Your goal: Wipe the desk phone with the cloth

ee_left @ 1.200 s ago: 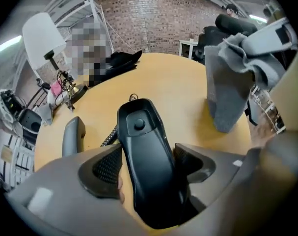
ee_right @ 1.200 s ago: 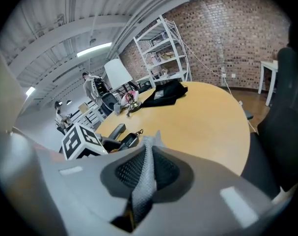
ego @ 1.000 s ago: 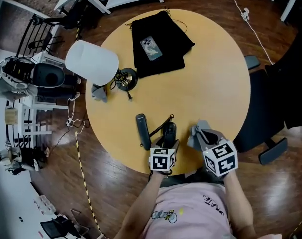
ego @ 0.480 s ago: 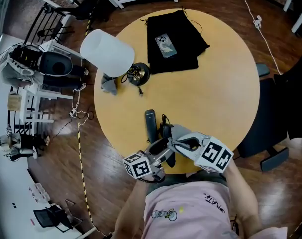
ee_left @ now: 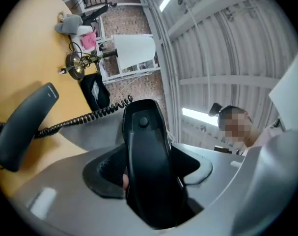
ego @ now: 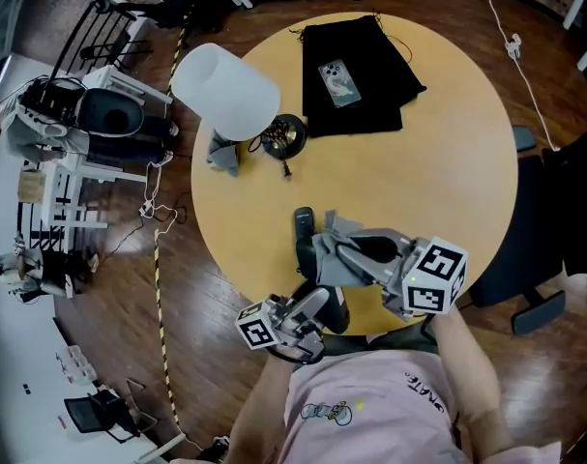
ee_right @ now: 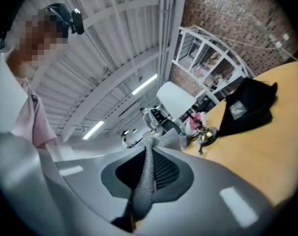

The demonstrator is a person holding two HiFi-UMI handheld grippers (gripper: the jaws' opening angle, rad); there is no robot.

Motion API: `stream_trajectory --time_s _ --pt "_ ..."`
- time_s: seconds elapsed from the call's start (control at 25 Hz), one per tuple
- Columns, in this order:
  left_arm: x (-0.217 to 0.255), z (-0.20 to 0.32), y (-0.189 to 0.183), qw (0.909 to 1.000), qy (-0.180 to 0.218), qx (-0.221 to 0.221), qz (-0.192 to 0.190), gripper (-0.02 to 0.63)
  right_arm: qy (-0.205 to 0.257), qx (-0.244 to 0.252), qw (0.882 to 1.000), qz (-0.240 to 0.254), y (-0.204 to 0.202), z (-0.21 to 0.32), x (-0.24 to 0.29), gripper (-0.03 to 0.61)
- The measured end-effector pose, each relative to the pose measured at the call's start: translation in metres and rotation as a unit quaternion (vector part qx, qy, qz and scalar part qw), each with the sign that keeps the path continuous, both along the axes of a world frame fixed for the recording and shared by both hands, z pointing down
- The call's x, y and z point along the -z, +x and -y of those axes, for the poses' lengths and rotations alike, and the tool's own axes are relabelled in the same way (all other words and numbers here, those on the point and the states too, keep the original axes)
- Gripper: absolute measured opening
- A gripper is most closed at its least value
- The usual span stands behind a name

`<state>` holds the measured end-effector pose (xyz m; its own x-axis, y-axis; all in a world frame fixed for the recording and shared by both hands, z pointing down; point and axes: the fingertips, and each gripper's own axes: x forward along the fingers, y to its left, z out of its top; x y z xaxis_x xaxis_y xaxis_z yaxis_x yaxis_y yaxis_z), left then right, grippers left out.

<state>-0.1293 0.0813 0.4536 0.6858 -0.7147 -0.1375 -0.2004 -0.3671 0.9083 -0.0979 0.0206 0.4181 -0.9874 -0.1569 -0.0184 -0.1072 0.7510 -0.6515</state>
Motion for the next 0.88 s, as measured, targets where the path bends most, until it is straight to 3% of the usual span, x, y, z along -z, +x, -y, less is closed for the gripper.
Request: stream_trajectory --time_s 0.12,0.2,0.28,0.36,0.48,0.64,0.76,0.88 --pt "0.019 0.016 -0.024 0.9980 0.026 0.041 -0.040 0.290 0.014 0.105 0.994 0.009 -0.006 -0.074 -0.001 0.026" --pt "0.027 0.021 -0.030 0.9970 0.039 0.039 -0.055 0.291 0.011 0.129 0.992 0.013 0.004 -0.108 -0.007 0.026" --pt "0.030 0.021 -0.028 0.9965 0.047 0.022 -0.065 0.291 -0.001 0.095 0.995 0.014 0.007 -0.095 -0.014 0.026" --pt "0.033 0.016 -0.020 0.9959 0.052 0.002 -0.075 0.290 -0.034 0.029 0.998 0.033 0.004 -0.048 -0.014 0.026" --pt "0.042 0.006 -0.004 0.9933 0.062 -0.023 -0.095 0.291 -0.081 -0.045 0.993 0.072 -0.003 0.015 -0.003 0.026" --pt "0.048 0.010 -0.001 0.9927 0.069 -0.012 -0.098 0.291 -0.087 -0.003 0.995 0.049 -0.027 0.005 -0.012 0.026" --pt "0.039 0.015 -0.005 0.9957 0.050 -0.001 -0.078 0.291 -0.119 0.014 0.992 0.046 -0.005 -0.031 -0.032 0.025" --pt "0.029 0.020 -0.010 0.9970 0.033 0.006 -0.069 0.291 -0.086 0.068 0.994 0.002 0.016 -0.081 -0.047 0.025"
